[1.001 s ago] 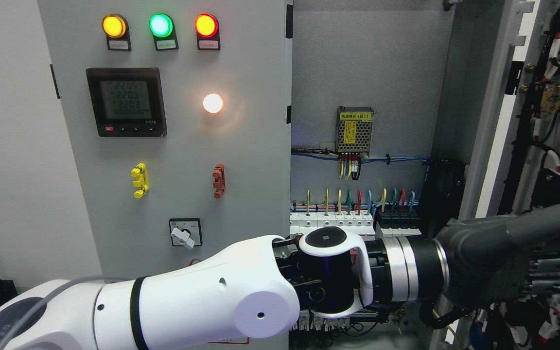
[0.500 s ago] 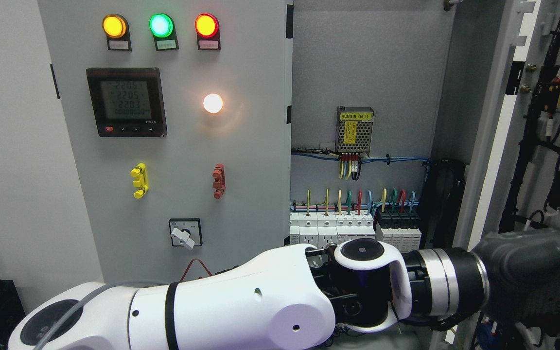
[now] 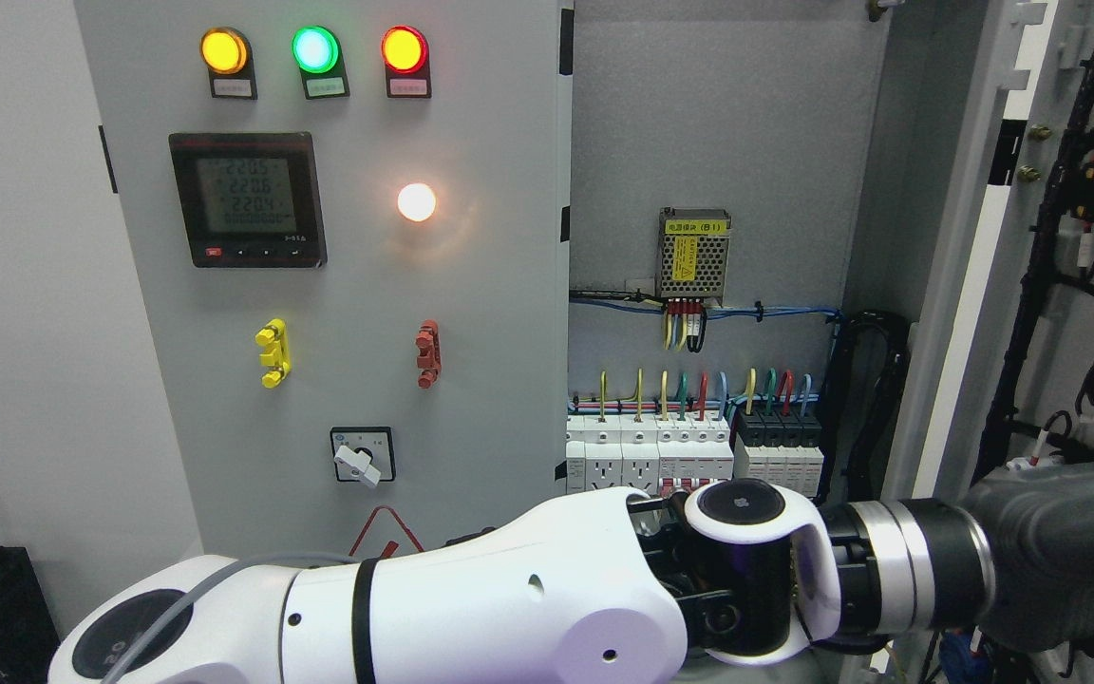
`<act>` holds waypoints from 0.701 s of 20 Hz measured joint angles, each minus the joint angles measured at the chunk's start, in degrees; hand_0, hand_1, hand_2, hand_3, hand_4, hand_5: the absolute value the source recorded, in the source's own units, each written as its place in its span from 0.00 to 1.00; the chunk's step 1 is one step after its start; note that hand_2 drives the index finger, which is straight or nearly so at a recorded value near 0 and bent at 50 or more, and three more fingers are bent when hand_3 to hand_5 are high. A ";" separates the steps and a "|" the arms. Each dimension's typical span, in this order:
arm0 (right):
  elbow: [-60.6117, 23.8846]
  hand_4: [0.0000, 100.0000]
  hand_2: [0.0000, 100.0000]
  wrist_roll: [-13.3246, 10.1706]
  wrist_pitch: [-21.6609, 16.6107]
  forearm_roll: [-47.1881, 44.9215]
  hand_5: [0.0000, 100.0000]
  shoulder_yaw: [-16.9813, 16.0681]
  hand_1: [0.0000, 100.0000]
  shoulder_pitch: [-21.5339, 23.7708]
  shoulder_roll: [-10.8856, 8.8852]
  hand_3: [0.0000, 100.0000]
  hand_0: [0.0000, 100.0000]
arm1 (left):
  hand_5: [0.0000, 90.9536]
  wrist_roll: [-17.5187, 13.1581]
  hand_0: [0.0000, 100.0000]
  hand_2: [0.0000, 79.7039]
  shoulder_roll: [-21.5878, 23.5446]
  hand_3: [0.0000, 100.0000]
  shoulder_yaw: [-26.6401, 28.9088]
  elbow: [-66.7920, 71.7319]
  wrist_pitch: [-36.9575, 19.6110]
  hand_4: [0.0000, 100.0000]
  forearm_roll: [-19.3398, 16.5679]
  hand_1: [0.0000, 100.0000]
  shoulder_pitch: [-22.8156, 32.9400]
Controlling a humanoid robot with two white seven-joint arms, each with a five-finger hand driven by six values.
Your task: Open door with both hands
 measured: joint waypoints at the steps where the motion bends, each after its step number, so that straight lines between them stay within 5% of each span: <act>1: 0.00 0.00 0.00 0.00 0.00 0.00 0.00 0.00 0.39 0.00 0.00 0.00 0.12 | 0.00 0.04 0.12 0.00 -0.05 0.00 0.07 0.04 0.00 0.00 -0.11 0.39 0.00; 14: 0.01 0.00 0.00 0.00 -0.01 0.00 0.00 0.00 0.39 0.00 0.00 0.00 0.12 | 0.00 -0.98 0.12 0.00 5.91 0.00 2.35 -0.87 0.15 0.00 -3.02 0.39 3.29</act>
